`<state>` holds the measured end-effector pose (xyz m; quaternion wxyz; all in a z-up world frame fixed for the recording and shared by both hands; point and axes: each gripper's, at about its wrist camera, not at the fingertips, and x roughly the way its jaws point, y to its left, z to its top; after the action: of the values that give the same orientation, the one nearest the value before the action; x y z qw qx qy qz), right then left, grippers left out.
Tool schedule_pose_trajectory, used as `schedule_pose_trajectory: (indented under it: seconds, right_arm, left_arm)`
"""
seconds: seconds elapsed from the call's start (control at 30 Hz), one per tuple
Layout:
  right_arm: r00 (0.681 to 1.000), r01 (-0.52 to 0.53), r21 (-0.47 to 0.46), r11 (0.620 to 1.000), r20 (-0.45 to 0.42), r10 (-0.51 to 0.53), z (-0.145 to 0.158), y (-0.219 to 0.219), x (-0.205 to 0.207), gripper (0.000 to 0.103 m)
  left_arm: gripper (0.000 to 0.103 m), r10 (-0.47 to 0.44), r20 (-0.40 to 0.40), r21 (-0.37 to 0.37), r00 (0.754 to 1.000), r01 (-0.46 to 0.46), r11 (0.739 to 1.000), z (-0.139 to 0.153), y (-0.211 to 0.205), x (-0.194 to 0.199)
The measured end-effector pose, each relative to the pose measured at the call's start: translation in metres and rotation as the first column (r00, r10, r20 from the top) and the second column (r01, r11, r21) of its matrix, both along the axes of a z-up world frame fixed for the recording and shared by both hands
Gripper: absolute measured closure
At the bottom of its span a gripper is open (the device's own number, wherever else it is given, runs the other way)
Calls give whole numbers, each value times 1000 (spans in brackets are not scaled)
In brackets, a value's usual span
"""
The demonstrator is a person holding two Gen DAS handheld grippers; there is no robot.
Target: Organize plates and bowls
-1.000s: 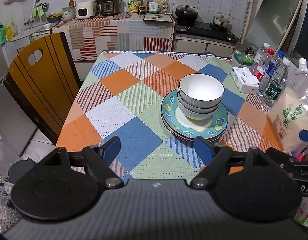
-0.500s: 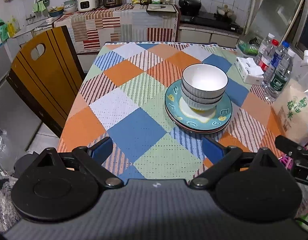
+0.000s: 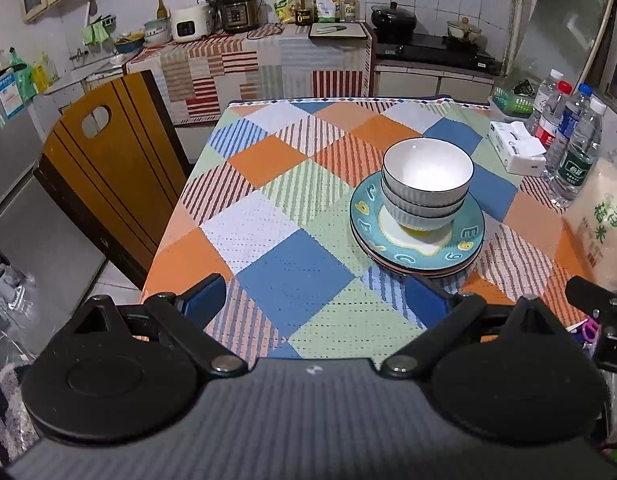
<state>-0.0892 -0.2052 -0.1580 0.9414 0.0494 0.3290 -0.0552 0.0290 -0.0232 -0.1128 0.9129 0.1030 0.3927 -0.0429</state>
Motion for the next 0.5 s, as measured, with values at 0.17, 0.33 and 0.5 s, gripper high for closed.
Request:
schedule_pose_trajectory:
  seconds: [0.17,0.33,0.5]
  right_arm:
    - [1000,7,-4,1000,-7,-7,-2,0,1,2]
    - [1000,15,-4,1000,-15,-15,-5,-1,1,2]
    - [1000,22,-5,1000,-21,-22,-6,-2,1,2]
  left_arm:
    - [6,21,21,13,1000,-22,1000,0,0,-2]
    - [6,14,40,30,999,-15,999,0,-3,-4]
    - [5,3,39,23,999,-4,1000,0,-4,-5]
